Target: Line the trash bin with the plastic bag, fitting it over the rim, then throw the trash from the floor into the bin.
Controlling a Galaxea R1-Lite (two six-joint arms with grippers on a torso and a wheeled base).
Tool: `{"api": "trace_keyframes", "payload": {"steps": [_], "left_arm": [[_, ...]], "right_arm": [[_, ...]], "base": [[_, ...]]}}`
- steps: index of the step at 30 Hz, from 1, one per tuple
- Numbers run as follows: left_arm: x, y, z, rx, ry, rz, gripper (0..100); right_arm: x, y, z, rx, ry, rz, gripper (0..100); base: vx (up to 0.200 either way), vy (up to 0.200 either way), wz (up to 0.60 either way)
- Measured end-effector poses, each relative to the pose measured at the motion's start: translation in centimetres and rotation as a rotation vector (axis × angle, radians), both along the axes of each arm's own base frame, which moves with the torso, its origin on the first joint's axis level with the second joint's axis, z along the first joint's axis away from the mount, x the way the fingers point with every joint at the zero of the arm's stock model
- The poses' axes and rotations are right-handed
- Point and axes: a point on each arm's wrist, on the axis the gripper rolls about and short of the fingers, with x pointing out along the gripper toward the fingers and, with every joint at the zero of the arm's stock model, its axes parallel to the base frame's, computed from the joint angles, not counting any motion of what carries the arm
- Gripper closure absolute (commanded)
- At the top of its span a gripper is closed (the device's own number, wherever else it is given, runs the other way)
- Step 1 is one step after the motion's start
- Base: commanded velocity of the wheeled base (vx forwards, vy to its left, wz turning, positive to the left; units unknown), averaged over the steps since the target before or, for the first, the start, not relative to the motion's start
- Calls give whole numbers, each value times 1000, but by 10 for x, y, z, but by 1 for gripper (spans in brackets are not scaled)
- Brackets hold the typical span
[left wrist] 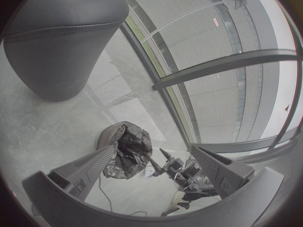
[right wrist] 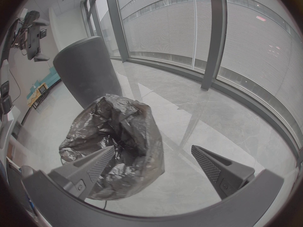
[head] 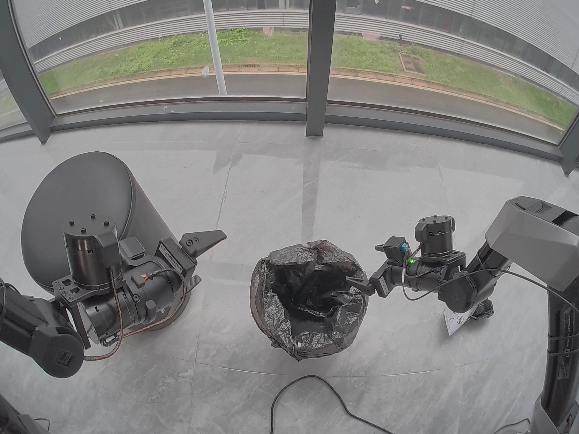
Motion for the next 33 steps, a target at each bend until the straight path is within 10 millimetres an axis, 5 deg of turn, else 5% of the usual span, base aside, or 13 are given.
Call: {"api": "trace_keyframes", "payload": {"steps": [6,14,26,33], "left_arm": [[3,-3,6,-52,-1,10,0],[3,-3,4,-44,3,11,0],[1,-6,0,-33,14,0,0],[-4,-3,-7,0,13,-6,0]], "right_arm": [[-12,21,0,-3,7,60,0],[-12,30,-10,-5,13,80,0],[22,46,-12,26,-65,78,0],[23,53,-21,16,-58,89,0]], "base": [[-200,0,0],[0,0,0],[0,0,0],[0,0,0]]}}
